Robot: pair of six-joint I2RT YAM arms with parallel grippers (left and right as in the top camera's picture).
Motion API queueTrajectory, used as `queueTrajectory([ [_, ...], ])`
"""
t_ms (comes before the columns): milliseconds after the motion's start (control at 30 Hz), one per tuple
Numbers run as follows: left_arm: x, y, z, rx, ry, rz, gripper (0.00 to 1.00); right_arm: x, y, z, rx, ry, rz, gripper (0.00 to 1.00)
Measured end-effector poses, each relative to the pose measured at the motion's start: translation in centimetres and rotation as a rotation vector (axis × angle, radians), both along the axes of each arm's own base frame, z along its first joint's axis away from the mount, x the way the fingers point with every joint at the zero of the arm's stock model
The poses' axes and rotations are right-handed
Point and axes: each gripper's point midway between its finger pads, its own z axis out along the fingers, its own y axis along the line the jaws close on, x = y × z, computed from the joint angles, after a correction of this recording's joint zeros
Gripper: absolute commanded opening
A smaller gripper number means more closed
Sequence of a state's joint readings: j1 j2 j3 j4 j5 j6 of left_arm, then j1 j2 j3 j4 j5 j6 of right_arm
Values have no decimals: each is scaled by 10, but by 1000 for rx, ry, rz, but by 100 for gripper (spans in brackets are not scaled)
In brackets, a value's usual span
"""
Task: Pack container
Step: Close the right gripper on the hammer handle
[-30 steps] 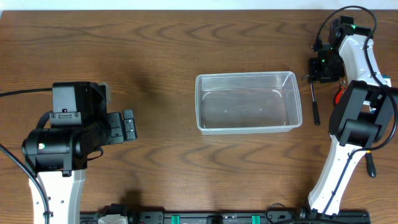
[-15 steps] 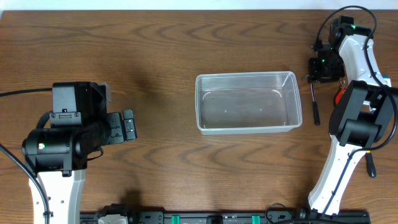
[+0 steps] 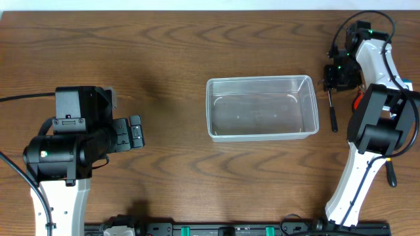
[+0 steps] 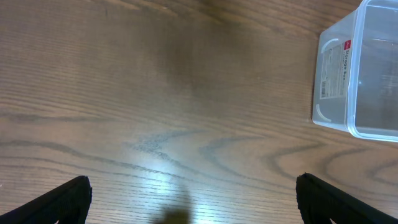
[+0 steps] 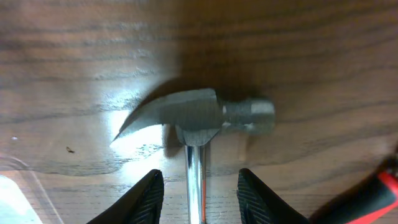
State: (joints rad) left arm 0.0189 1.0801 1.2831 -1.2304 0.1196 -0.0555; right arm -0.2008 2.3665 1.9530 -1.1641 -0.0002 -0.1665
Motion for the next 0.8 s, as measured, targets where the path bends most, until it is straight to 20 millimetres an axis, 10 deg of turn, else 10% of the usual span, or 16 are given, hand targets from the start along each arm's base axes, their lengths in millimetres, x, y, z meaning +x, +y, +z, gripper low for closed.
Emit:
queueTrajectory([
  [800,0,0,0,0,0,0,98,-2,-1,-8,-16,5,41,45],
])
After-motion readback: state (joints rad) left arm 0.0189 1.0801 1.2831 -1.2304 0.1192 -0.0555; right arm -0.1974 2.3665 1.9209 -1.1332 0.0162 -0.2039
